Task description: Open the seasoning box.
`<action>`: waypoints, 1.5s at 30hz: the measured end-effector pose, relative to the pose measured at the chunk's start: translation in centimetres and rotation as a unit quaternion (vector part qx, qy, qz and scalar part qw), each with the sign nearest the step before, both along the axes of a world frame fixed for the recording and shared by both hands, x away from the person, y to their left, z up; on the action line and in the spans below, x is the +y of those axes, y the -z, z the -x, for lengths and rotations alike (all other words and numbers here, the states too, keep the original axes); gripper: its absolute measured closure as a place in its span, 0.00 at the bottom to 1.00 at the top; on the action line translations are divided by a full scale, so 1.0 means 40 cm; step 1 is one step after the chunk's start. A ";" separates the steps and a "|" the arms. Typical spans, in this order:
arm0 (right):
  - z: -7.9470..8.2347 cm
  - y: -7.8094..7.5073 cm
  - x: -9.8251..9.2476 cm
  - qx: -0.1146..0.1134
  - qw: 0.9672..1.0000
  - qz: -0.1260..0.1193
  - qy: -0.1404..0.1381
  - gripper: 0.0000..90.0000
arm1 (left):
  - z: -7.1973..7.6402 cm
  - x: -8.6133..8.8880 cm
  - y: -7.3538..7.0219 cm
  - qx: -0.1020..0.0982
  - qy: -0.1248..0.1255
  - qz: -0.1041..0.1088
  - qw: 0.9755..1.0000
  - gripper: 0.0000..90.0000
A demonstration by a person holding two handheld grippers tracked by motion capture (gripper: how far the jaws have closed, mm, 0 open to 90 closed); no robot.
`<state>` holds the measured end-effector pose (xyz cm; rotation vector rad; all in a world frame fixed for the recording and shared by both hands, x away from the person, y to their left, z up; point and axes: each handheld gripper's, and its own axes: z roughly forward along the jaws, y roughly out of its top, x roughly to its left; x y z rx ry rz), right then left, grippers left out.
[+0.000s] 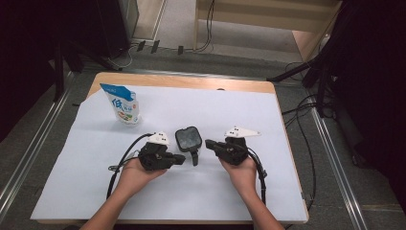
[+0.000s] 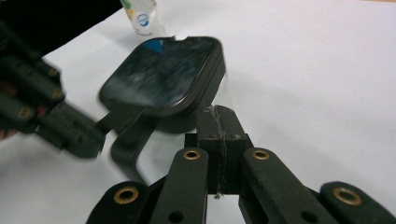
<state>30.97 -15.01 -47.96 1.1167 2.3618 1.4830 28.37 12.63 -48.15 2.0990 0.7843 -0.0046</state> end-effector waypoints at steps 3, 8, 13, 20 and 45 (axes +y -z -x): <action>0.031 -0.005 -0.009 0.000 1.000 -0.006 -0.002 1.00 | -0.009 0.026 -0.003 0.005 -0.006 0.006 1.000 0.86; 0.077 0.004 0.005 0.002 1.000 0.005 -0.016 1.00 | -0.029 0.059 -0.001 0.022 -0.022 0.015 0.999 0.74; 0.108 0.016 0.037 0.006 0.999 0.011 -0.035 1.00 | -0.048 0.082 -0.005 0.026 -0.031 0.010 0.999 0.59; 0.117 0.035 0.086 0.011 0.998 0.019 -0.061 1.00 | -0.051 0.101 -0.004 -0.002 -0.044 0.007 0.999 0.50; 0.085 0.067 0.124 0.021 0.997 0.025 -0.071 1.00 | -0.041 0.132 -0.005 -0.018 -0.069 0.003 0.997 0.42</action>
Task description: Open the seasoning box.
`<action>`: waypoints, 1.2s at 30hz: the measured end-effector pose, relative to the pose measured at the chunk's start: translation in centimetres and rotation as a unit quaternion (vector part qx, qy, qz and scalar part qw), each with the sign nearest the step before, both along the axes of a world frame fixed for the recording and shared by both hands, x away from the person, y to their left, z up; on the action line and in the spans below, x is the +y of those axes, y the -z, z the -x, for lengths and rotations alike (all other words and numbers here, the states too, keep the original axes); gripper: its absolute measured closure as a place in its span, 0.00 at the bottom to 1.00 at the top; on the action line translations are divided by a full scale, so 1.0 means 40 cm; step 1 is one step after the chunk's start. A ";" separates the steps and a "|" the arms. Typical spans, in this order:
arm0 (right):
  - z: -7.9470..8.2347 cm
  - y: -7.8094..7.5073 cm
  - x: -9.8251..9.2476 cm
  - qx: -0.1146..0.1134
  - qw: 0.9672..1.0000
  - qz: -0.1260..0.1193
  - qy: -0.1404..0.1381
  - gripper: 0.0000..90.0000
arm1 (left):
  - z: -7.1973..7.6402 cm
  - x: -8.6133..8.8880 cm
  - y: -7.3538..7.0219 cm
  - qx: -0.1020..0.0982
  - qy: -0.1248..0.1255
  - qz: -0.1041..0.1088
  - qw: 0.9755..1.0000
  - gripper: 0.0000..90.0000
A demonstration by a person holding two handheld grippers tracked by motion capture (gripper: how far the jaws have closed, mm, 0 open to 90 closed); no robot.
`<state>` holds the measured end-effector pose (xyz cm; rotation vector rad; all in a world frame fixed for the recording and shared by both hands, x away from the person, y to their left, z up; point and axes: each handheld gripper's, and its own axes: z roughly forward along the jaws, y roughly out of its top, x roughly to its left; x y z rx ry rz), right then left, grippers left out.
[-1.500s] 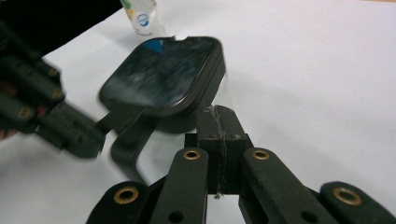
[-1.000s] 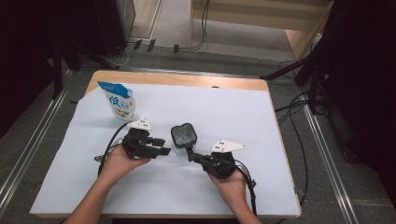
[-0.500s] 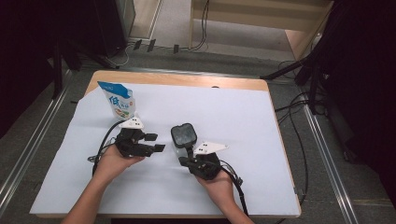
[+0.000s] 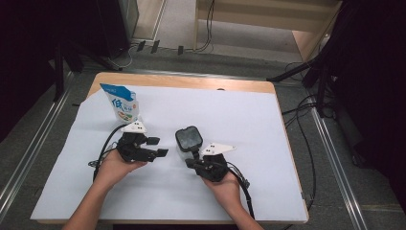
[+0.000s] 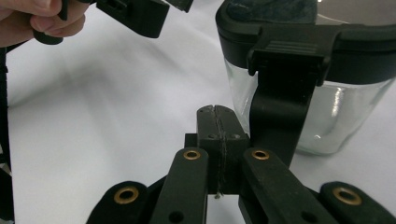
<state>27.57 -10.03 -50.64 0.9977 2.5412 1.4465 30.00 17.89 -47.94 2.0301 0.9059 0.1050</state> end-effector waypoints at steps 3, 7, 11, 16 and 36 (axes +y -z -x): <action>-0.009 -0.001 -0.015 0.002 1.000 -0.003 0.010 1.00 | 0.000 -0.001 0.001 -0.001 0.001 -0.001 1.000 0.42; -0.019 -0.005 -0.036 0.006 1.000 -0.004 0.023 1.00 | -0.001 -0.006 0.004 -0.001 0.004 -0.002 1.000 0.43; -0.026 -0.009 -0.052 0.005 0.999 -0.006 0.033 1.00 | -0.001 -0.010 0.005 -0.001 0.004 -0.001 1.000 0.43; -0.029 -0.011 -0.067 0.007 0.999 -0.010 0.040 1.00 | -0.002 -0.018 0.007 -0.003 0.004 0.001 1.000 0.43; -0.089 -0.016 -0.145 0.012 0.996 -0.013 0.086 1.00 | 0.007 -0.061 0.015 -0.011 0.033 -0.012 0.999 0.44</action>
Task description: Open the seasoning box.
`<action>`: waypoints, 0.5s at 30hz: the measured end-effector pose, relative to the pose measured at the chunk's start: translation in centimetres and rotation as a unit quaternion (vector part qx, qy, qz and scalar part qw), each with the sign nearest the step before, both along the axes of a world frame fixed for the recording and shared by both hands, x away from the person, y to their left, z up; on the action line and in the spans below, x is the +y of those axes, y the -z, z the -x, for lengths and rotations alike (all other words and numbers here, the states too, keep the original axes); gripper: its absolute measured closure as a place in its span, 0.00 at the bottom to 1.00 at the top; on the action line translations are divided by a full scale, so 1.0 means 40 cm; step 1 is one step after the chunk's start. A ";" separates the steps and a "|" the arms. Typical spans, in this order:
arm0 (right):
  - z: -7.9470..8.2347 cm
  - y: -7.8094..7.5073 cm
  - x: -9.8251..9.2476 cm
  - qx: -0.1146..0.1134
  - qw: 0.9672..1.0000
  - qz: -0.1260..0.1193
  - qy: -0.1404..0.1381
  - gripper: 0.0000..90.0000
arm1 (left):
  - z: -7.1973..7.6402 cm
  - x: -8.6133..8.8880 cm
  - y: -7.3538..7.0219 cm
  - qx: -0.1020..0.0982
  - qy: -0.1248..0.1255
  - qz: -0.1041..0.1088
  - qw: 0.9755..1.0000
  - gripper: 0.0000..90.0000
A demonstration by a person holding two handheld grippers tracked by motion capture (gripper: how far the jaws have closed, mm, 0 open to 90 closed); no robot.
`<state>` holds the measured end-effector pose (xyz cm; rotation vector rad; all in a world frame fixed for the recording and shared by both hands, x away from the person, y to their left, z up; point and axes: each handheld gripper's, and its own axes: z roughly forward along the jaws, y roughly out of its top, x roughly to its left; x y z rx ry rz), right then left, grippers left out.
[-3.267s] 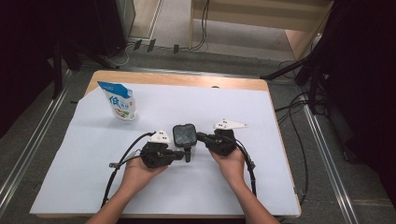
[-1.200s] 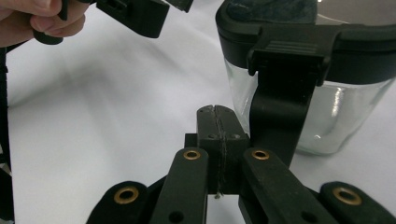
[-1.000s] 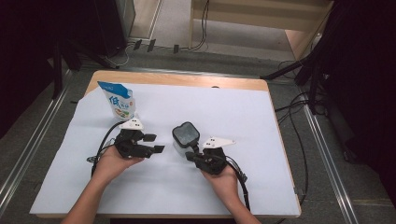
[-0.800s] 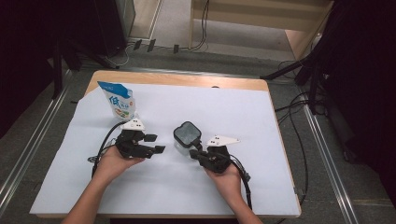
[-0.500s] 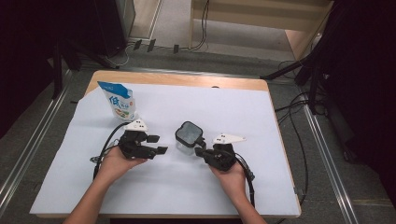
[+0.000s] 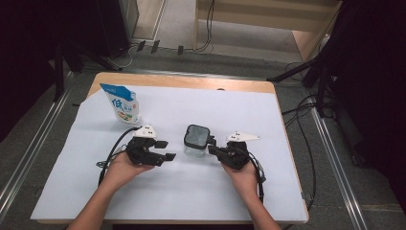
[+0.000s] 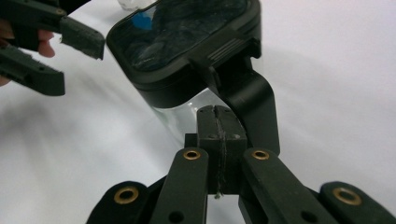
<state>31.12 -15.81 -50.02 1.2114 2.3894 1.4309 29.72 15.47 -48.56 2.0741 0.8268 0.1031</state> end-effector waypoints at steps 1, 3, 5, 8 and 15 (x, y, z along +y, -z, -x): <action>-0.002 0.000 -0.003 0.000 1.000 0.000 0.000 1.00 | 0.000 -0.001 0.000 0.001 0.001 -0.001 1.000 0.44; -0.010 -0.003 -0.003 0.000 1.000 0.009 -0.001 1.00 | 0.003 -0.004 0.000 -0.002 0.000 0.001 1.000 0.44; -0.019 -0.006 -0.006 -0.007 1.000 0.015 0.002 1.00 | 0.006 -0.006 0.001 -0.001 0.002 0.000 1.000 0.44; -0.034 -0.005 -0.014 -0.007 1.000 0.009 0.009 1.00 | 0.015 -0.009 0.005 -0.013 -0.001 -0.009 1.000 0.44; -0.061 -0.016 -0.023 -0.015 1.000 0.024 -0.013 1.00 | 0.019 0.006 0.001 -0.012 -0.024 0.009 1.000 0.44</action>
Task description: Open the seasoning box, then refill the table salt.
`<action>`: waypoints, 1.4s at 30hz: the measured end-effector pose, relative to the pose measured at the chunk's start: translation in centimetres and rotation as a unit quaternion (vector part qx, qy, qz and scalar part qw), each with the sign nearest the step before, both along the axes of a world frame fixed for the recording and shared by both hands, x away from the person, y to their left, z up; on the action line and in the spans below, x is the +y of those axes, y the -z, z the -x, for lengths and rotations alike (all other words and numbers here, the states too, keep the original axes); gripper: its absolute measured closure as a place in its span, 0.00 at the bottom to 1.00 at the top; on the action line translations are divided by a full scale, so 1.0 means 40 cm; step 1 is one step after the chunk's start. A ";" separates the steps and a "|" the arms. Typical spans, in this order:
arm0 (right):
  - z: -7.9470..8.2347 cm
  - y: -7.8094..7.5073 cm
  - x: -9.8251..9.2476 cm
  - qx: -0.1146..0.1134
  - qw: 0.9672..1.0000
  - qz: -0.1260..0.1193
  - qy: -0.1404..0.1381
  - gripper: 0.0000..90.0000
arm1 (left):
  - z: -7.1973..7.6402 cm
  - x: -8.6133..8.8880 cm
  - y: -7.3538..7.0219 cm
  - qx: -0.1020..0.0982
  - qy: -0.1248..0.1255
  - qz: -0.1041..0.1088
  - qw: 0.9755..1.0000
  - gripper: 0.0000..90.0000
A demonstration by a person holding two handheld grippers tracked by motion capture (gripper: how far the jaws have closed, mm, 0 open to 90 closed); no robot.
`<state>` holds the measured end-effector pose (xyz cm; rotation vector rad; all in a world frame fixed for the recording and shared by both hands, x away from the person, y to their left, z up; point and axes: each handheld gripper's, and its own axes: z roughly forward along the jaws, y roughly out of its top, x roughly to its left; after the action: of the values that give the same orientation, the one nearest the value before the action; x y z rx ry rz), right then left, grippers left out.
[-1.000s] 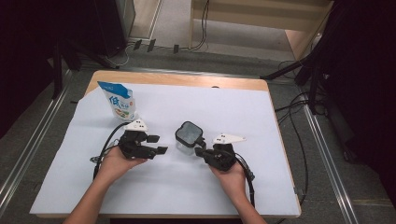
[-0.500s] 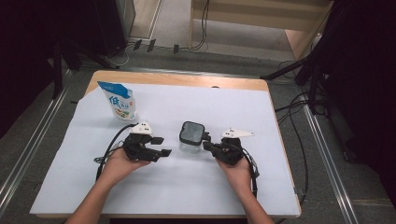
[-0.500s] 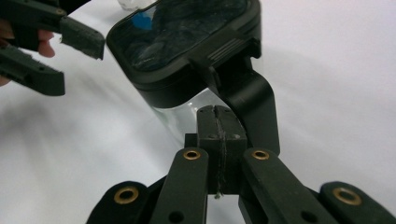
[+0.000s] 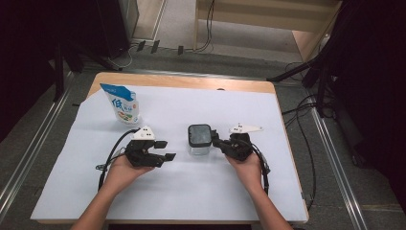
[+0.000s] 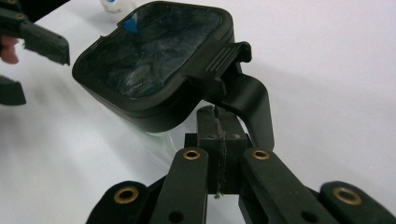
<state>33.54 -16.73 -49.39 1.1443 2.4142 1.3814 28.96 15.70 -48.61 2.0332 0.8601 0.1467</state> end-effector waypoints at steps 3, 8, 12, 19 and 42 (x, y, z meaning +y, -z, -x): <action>0.002 0.000 -0.006 0.010 1.000 0.003 -0.007 1.00 | -0.002 0.000 0.004 0.025 0.005 0.000 1.000 0.45; 0.010 -0.014 -0.028 0.004 1.000 -0.001 -0.013 0.98 | -0.019 -0.011 0.004 0.061 0.033 0.000 0.998 0.34; 0.004 -0.014 -0.063 0.004 1.000 -0.014 0.008 0.79 | -0.039 -0.030 -0.006 0.040 0.044 -0.019 0.998 0.31; -0.001 -0.015 -0.074 0.001 1.000 -0.015 0.026 0.79 | -0.080 -0.032 -0.024 0.041 0.052 -0.002 0.998 0.25; -0.025 -0.004 -0.049 0.013 0.999 -0.011 0.032 1.00 | -0.154 -0.084 -0.024 0.004 0.116 0.011 0.993 0.14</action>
<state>34.54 -18.69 -49.23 1.2419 2.3633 1.3848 35.13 12.36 -47.66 2.0976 0.6206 -0.0006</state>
